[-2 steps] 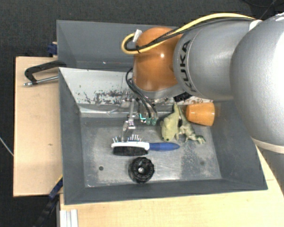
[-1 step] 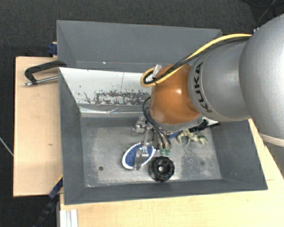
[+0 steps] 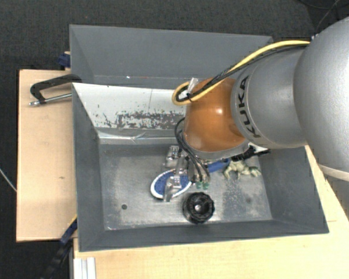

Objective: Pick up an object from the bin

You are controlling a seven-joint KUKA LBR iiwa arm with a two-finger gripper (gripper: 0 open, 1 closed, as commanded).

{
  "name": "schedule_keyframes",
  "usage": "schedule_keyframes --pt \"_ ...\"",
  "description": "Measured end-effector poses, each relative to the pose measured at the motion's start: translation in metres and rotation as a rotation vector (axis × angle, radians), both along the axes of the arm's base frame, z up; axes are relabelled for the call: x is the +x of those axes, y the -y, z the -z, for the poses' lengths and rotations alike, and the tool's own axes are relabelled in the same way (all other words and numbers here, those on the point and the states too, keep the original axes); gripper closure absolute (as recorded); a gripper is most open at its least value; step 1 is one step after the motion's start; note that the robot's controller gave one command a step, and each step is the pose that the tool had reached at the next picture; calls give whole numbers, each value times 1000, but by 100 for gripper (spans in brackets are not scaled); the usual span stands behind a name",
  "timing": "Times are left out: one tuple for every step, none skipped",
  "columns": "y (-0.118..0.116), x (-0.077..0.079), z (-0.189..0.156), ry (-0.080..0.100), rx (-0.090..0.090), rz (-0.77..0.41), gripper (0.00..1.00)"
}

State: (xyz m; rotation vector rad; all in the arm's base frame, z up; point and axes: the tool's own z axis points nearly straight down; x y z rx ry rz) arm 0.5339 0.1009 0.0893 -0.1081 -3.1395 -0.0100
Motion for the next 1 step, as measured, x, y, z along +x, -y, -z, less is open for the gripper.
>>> schedule_keyframes --pt "-20 -1 -152 14 -3 -155 100"
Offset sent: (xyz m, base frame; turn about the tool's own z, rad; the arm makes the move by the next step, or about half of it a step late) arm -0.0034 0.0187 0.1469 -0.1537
